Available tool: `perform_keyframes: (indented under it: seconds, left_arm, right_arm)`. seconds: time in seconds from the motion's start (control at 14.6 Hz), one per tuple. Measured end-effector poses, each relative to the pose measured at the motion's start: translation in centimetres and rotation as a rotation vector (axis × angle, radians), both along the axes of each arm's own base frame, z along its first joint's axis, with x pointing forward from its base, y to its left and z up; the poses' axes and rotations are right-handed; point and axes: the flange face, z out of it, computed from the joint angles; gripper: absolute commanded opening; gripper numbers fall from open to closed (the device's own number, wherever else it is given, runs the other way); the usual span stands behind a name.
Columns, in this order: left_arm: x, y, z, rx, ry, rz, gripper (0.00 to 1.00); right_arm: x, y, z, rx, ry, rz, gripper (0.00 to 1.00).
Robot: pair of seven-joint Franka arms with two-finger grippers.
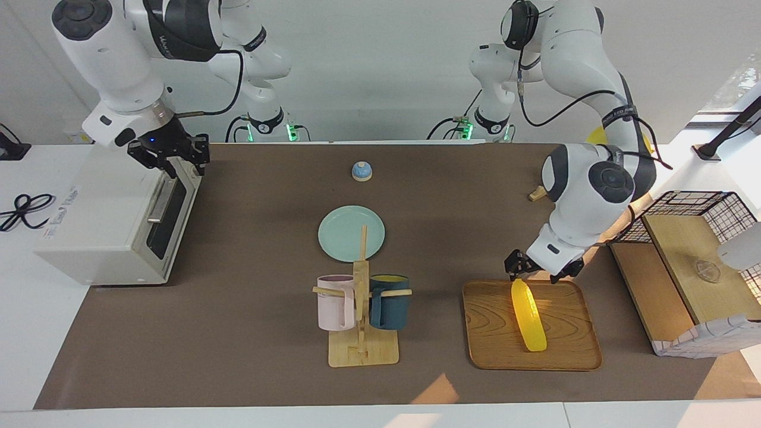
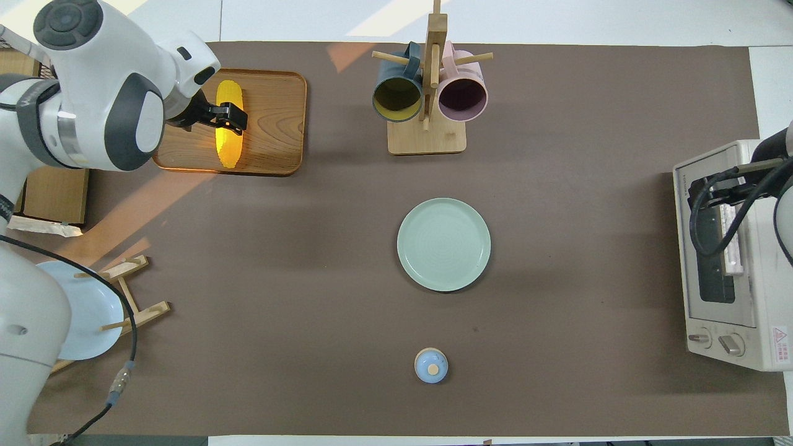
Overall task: Put corn in oven
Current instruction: 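Reach the left gripper down to the yellow corn on the wooden tray, then grasp the corn with the left gripper while the right gripper opens the oven door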
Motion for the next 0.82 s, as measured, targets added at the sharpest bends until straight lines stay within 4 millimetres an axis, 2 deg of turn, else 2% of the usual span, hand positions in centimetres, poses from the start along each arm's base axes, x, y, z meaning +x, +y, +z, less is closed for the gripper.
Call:
perform_keyframes:
  seconds: [0.14,0.27,0.48,0.82]
  left_arm:
    - [1.1,-0.2,-2.6,-0.004,-0.021,0.002,1.0]
    - [1.8,-0.1,-4.3,-0.008,-0.04,0.004,1.0]
    - [2.2,0.1,-5.0,-0.01,-0.058,0.009,1.0]
    - [2.7,0.8,-4.9,-0.014,-0.097,0.02,1.0]
  right_arm:
    - [-0.2,-1.4,-1.4,-0.002,-0.033,-0.049,0.0]
    - [-0.7,-3.1,-4.0,-0.004,-0.046,-0.104,0.0]
    - [-1.7,-5.5,-8.2,-0.022,-0.018,-0.137,0.0]
    - [-2.2,-6.4,-9.6,-0.114,0.01,-0.089,0.0]
